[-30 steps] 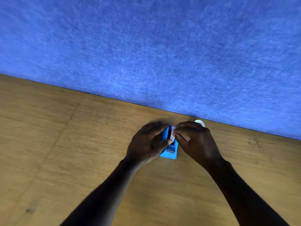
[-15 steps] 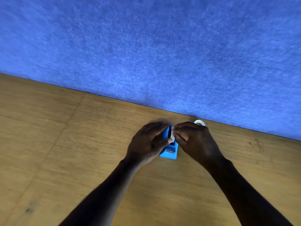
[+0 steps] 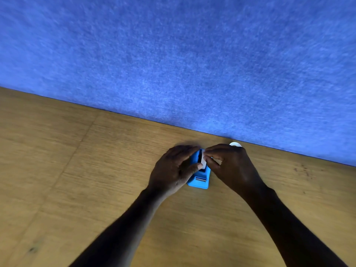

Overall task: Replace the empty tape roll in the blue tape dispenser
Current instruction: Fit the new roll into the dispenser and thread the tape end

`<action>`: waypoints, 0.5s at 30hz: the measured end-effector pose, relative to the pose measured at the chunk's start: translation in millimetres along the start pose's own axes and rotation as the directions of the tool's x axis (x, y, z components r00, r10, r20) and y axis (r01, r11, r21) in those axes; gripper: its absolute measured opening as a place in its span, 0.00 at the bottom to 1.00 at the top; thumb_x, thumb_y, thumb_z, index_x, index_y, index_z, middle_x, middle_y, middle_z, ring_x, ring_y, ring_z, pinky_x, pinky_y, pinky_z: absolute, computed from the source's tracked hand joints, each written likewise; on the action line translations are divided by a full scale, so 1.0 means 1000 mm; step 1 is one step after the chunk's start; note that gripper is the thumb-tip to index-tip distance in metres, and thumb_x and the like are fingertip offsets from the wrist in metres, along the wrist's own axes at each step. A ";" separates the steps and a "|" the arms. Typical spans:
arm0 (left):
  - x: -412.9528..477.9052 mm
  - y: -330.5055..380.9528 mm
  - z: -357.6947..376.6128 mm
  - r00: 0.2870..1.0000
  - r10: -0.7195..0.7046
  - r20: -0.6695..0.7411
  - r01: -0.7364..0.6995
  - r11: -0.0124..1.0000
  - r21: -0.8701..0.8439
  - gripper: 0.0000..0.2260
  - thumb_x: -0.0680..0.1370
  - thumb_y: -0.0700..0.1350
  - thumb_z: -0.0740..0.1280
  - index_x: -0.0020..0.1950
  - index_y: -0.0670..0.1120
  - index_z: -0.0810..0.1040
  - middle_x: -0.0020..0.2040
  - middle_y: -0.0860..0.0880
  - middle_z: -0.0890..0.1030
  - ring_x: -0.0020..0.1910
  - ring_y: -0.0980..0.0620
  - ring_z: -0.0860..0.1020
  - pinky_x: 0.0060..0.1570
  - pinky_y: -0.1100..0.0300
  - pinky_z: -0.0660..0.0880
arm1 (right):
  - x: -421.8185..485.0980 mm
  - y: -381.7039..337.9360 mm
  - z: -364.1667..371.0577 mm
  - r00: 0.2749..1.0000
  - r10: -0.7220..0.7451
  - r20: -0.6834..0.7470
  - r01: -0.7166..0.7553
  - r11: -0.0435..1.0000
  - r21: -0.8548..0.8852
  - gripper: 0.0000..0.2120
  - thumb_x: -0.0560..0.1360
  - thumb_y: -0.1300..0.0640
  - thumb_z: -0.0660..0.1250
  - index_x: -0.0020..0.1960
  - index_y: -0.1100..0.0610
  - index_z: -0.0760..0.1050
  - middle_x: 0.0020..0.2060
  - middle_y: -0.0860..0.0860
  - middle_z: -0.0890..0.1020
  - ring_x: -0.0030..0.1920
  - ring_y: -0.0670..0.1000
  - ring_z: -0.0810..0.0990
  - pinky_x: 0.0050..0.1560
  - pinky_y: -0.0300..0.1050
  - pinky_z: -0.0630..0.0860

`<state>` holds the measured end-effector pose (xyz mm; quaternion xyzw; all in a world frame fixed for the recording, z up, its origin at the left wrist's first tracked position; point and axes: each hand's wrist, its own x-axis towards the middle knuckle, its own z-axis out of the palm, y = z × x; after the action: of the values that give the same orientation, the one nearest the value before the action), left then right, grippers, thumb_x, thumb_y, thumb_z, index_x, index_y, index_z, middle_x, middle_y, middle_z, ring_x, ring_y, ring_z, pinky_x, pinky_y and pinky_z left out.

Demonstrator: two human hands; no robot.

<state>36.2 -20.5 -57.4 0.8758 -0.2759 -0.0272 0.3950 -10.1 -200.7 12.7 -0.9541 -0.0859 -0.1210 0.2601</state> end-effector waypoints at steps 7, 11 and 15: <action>0.000 0.003 0.000 1.000 0.019 0.014 -0.020 0.999 0.026 0.25 0.78 0.64 0.60 0.71 0.54 0.75 0.65 0.55 0.79 0.65 0.60 0.72 0.59 0.73 0.64 | -0.009 0.000 0.001 0.996 0.082 0.031 -0.083 0.996 0.040 0.01 0.71 0.59 0.72 0.43 0.56 0.81 0.42 0.50 0.86 0.43 0.48 0.84 0.42 0.48 0.80; 0.000 0.002 0.000 1.000 0.018 0.016 -0.019 1.000 0.024 0.25 0.78 0.64 0.60 0.71 0.55 0.75 0.64 0.55 0.79 0.65 0.59 0.73 0.59 0.68 0.69 | -0.009 -0.004 0.001 0.995 0.090 0.038 -0.092 0.995 0.033 0.02 0.73 0.61 0.71 0.42 0.56 0.81 0.41 0.49 0.86 0.41 0.48 0.83 0.41 0.47 0.79; 0.001 0.003 0.001 1.000 0.011 0.014 -0.011 0.999 0.032 0.24 0.78 0.64 0.60 0.70 0.54 0.75 0.63 0.55 0.79 0.64 0.59 0.73 0.59 0.70 0.67 | -0.008 -0.006 0.000 0.991 0.123 0.049 -0.125 0.991 0.042 0.01 0.73 0.60 0.70 0.43 0.56 0.80 0.41 0.50 0.86 0.41 0.48 0.84 0.41 0.48 0.79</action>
<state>35.2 -22.8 -56.1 0.8804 -0.2838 -0.0264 0.3790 -19.2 -196.7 12.8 -0.9540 -0.0351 -0.0804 0.2866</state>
